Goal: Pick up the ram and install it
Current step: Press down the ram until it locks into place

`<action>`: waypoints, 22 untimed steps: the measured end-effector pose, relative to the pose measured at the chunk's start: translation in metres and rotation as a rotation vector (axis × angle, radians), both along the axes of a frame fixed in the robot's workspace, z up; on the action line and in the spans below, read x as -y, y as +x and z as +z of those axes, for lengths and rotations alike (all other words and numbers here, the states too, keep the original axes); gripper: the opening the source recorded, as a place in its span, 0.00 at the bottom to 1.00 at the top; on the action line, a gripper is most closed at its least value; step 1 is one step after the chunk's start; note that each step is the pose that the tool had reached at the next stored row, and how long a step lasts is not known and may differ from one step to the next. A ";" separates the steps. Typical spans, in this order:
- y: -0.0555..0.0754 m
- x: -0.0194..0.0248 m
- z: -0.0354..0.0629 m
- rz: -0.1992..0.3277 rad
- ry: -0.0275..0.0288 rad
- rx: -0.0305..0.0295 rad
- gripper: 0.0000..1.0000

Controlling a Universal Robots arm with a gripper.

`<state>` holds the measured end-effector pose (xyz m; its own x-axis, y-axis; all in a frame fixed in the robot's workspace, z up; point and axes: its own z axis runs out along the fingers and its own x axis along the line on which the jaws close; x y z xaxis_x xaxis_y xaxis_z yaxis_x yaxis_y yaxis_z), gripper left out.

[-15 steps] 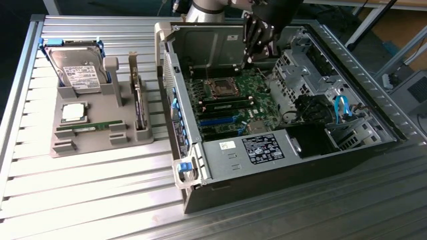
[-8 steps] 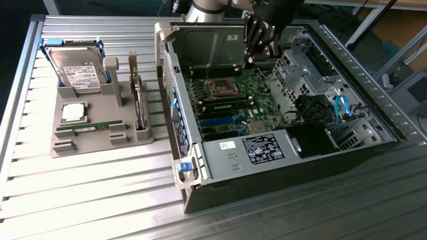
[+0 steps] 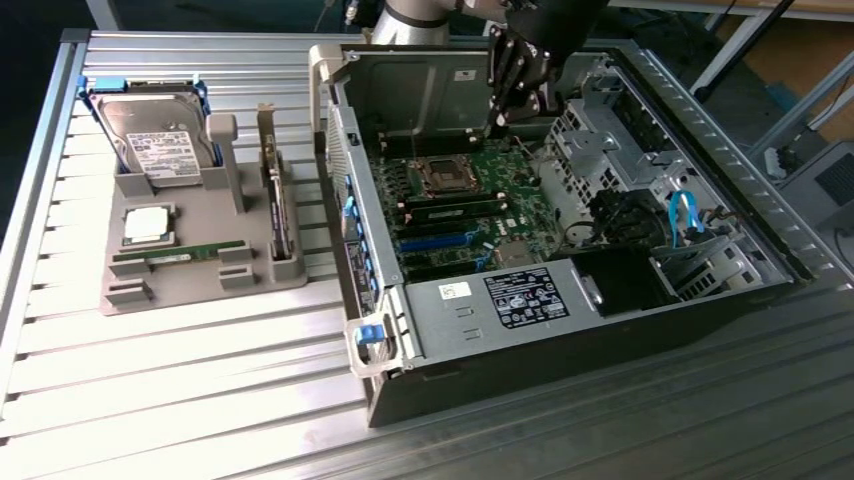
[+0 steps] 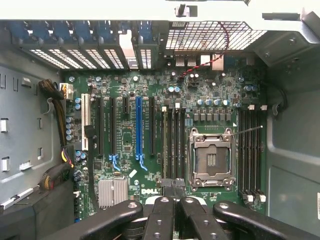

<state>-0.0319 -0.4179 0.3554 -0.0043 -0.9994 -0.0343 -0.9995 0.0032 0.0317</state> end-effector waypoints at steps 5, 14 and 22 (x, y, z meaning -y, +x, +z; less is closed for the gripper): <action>0.000 0.0000 0.0000 -0.010 0.0001 0.0000 0.10; 0.000 0.0000 0.0000 -0.119 0.0000 0.0000 0.10; 0.000 0.0000 -0.0001 -0.227 0.0001 0.0000 0.10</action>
